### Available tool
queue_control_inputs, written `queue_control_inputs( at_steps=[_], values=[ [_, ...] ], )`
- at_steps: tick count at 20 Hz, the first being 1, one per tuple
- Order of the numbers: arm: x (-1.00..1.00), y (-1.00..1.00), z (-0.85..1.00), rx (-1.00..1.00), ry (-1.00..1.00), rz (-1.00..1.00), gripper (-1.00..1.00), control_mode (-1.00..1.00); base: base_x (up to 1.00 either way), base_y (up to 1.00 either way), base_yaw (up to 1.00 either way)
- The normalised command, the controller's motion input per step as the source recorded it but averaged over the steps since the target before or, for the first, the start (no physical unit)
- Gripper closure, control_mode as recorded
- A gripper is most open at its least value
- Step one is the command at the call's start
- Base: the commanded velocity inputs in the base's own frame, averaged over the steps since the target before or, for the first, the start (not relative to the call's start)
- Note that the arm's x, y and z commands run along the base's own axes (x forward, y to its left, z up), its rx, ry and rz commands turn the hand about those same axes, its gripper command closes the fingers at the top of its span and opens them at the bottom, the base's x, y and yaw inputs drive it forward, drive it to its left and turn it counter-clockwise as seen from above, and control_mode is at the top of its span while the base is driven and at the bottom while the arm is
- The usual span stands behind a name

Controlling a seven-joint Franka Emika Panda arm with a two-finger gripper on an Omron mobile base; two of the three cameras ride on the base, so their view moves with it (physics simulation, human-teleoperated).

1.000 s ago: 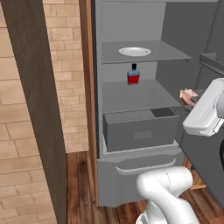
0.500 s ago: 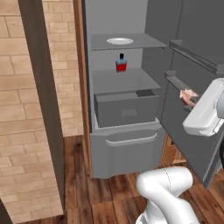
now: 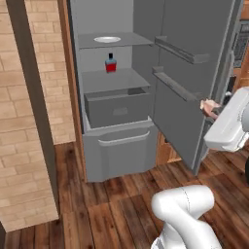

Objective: Retrieve the steak from the fridge and place it on the saucepan with marinade on the stove.

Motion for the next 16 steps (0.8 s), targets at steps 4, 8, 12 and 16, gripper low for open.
queue_control_inputs(
  at_steps=[4, 8, 12, 16],
  values=[
    [0.00, 0.00, 0.00, 0.00, 0.00, 0.00, 1.00, 1.00, -0.57, -0.18, -0.29],
    [0.00, 0.00, 0.00, 0.00, 0.00, 0.00, 1.00, 1.00, -0.46, -0.24, -0.31],
    [0.00, 0.00, 0.00, 0.00, 0.00, 0.00, 1.00, 1.00, -0.30, -0.29, -0.32],
    [0.00, 0.00, 0.00, 0.00, 0.00, 0.00, 1.00, 1.00, -0.13, -0.24, -0.29]
  ],
)
